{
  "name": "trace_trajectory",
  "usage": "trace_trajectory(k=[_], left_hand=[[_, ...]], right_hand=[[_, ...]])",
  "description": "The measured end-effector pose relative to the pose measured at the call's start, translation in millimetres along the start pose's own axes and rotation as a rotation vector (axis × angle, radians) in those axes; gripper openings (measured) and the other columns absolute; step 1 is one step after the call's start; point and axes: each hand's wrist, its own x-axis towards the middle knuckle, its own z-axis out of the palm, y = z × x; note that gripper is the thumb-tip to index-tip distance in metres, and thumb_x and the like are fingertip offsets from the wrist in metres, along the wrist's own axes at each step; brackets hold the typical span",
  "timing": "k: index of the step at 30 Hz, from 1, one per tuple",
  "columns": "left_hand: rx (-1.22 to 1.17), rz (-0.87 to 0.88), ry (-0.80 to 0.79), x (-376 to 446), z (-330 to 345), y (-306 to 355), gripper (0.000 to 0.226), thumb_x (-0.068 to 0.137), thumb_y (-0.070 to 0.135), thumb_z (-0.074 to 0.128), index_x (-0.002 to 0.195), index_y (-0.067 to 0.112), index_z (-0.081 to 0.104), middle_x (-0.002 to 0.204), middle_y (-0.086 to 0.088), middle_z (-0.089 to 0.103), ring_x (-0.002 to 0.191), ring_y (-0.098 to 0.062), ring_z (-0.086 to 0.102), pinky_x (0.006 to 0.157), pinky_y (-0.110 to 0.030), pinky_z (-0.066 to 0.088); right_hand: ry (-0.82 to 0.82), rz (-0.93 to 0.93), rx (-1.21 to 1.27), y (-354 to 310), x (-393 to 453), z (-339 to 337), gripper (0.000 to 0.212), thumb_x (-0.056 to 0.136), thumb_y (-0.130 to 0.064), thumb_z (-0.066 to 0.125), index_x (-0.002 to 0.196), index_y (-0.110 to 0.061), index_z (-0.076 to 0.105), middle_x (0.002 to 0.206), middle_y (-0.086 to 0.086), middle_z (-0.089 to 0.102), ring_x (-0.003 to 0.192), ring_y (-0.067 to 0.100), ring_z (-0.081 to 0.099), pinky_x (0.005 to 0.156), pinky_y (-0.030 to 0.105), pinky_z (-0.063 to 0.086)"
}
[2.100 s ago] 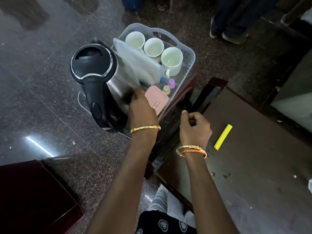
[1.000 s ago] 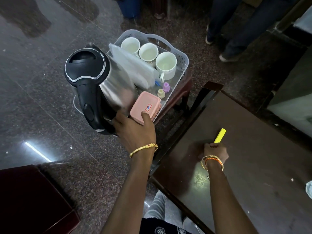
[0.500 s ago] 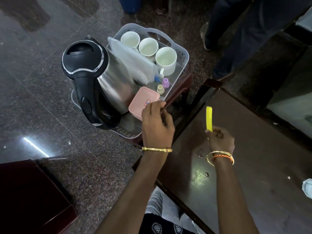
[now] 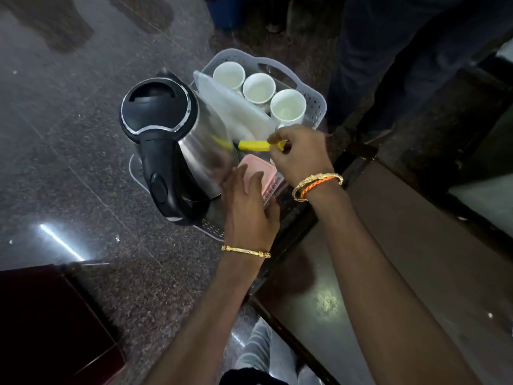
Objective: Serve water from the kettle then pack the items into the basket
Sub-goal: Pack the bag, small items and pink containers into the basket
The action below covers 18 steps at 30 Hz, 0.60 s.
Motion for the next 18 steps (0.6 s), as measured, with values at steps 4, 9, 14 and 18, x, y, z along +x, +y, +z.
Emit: trace_trajectory(k=[4, 9, 14, 18], left_hand=[[0.020, -0.039, -0.056, -3.2, 4.3, -7.0, 0.045, 0.077, 0.006, 0.062, 0.121, 0.000, 0.053, 0.138, -0.024, 0.044, 0.132, -0.038, 0.038, 0.109, -0.050, 0.033], [0.002, -0.055, -0.054, -1.1, 4.9, -8.5, 0.048, 0.077, 0.006, 0.062, 0.123, 0.003, 0.051, 0.141, -0.020, 0.042, 0.135, -0.034, 0.035, 0.112, -0.048, 0.031], [0.036, -0.066, -0.081, 2.5, 4.6, -9.3, 0.047, 0.077, 0.009, 0.061, 0.123, 0.006, 0.050, 0.141, -0.016, 0.039, 0.135, -0.031, 0.033, 0.111, -0.044, 0.030], [0.094, -0.065, -0.078, 2.0, 4.9, -9.1, 0.044, 0.080, 0.014, 0.059, 0.123, 0.010, 0.050, 0.141, -0.012, 0.041, 0.135, -0.028, 0.033, 0.111, -0.043, 0.031]], right_hand=[[-0.243, 0.013, -0.109, -2.1, 9.4, 21.4, 0.027, 0.087, -0.008, 0.051, 0.109, -0.001, 0.066, 0.113, 0.021, 0.065, 0.108, 0.035, 0.056, 0.095, 0.036, 0.043], [-0.375, 0.108, -0.055, 1.0, 18.3, 30.0, 0.033, 0.086, -0.002, 0.044, 0.112, -0.004, 0.065, 0.123, 0.023, 0.060, 0.118, 0.037, 0.051, 0.100, 0.034, 0.042], [-0.362, 0.197, 0.017, 2.8, 32.0, 25.4, 0.036, 0.079, -0.002, 0.053, 0.105, -0.020, 0.070, 0.124, 0.010, 0.063, 0.115, 0.027, 0.056, 0.098, 0.029, 0.046], [-0.212, 0.237, 0.060, -0.2, 33.4, 20.0, 0.028, 0.073, 0.005, 0.064, 0.082, -0.019, 0.074, 0.098, 0.010, 0.073, 0.095, 0.024, 0.067, 0.089, 0.033, 0.054]])
